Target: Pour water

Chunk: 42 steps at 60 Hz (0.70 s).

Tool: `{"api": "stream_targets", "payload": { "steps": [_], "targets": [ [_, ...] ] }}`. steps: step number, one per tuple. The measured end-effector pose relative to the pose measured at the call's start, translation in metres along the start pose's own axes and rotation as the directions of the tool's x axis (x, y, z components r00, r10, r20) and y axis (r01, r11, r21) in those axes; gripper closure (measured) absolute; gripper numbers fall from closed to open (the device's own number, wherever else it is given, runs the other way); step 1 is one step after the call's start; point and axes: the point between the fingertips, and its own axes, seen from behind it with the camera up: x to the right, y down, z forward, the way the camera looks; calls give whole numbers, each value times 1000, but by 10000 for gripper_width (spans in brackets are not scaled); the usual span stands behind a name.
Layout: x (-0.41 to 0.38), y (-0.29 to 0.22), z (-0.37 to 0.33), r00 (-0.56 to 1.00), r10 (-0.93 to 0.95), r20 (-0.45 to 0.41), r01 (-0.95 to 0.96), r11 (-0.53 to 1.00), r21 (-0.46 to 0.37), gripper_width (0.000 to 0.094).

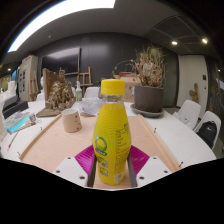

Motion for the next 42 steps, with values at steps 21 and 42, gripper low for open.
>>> {"api": "stream_targets", "payload": {
  "steps": [21, 42],
  "targets": [
    [7, -38, 6, 988, -87, -124, 87, 996, -4, 657],
    [3, -181, 61, 828, -484, -283, 514, 857, 35, 653]
  ]
}}
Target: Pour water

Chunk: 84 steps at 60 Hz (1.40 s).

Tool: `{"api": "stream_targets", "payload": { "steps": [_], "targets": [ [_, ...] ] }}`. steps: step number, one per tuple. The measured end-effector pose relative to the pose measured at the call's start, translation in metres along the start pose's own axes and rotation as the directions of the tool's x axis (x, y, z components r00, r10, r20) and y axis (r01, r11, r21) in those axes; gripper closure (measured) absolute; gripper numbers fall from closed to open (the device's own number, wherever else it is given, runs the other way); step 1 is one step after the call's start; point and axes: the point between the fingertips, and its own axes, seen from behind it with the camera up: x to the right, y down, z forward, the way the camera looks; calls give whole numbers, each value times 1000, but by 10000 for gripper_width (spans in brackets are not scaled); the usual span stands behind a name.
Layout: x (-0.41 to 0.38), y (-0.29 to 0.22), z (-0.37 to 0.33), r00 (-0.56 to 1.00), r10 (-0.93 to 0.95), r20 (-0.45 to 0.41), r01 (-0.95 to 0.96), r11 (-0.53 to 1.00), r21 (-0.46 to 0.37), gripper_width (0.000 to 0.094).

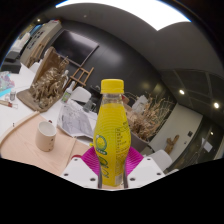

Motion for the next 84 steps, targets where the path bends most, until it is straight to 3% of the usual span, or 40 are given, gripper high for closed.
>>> {"api": "stream_targets", "payload": {
  "steps": [10, 17, 25, 39, 51, 60, 69, 76, 84],
  "targets": [
    [-17, -40, 55, 918, -393, -59, 396, 917, 52, 655],
    [-43, -53, 83, 739, -665, -110, 673, 736, 72, 656],
    [-70, -58, 108, 493, -852, -175, 870, 487, 83, 659],
    [-105, -56, 137, 153, -962, -228, 986, 132, 104, 656],
    [-117, -64, 141, 204, -955, -214, 971, 170, 169, 657],
    [-98, -67, 134, 570, -819, -66, 812, 550, 196, 651],
    [-74, -75, 123, 914, -385, 128, 367, 919, 144, 649],
    [-71, -65, 120, 960, 16, 278, -34, 998, 61, 649],
    [-82, -27, 126, 895, 302, 329, -295, 953, -74, 650]
  ]
}}
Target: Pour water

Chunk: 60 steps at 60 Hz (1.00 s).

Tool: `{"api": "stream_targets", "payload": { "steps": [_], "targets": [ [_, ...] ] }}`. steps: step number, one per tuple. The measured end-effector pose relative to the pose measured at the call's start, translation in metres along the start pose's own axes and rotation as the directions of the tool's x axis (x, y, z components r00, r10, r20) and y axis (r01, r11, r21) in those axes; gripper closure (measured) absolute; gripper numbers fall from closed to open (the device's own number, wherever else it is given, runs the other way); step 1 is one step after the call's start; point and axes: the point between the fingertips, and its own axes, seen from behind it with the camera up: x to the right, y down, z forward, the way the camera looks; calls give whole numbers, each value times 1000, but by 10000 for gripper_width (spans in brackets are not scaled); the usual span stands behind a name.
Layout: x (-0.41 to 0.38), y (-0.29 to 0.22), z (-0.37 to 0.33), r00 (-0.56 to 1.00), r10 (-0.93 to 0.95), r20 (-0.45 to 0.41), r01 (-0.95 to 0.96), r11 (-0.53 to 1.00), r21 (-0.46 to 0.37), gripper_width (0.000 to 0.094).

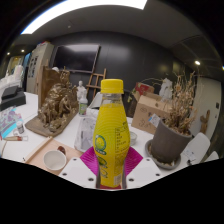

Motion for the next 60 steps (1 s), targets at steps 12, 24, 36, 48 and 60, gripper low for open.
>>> {"api": "stream_targets", "payload": {
  "steps": [12, 24, 36, 48, 60],
  "targets": [
    [3, 54, 24, 986, 161, 42, -159, 986, -46, 649],
    [5, 98, 36, 976, 218, 24, -215, 972, -96, 627],
    [4, 101, 30, 983, 184, 23, -182, 981, -73, 436],
    [16, 76, -19, 985, 171, -32, -173, 980, -102, 89],
    [-5, 42, -139, 971, 216, -101, -230, 959, -162, 77]
  ]
}}
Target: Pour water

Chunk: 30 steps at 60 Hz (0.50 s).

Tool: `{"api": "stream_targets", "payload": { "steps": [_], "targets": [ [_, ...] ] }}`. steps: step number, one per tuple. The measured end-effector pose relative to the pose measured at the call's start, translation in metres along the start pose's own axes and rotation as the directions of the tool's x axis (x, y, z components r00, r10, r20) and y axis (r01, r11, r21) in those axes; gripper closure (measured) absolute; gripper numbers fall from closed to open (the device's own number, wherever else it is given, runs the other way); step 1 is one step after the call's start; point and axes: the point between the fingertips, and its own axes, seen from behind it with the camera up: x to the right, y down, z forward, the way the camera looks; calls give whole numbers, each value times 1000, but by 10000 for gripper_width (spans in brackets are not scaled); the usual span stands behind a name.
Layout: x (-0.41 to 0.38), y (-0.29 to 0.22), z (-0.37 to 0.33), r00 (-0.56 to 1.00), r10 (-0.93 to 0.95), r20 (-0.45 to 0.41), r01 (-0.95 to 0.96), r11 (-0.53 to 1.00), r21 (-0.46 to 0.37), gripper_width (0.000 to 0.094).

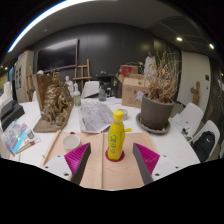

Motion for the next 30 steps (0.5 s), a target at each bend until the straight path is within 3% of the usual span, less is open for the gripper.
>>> {"api": "stream_targets", "payload": {
  "steps": [13, 30],
  "targets": [
    [-47, 23, -139, 999, 37, -11, -38, 996, -83, 74],
    [-82, 43, -218, 1000, -19, 3, 19, 994, -103, 73]
  ]
}}
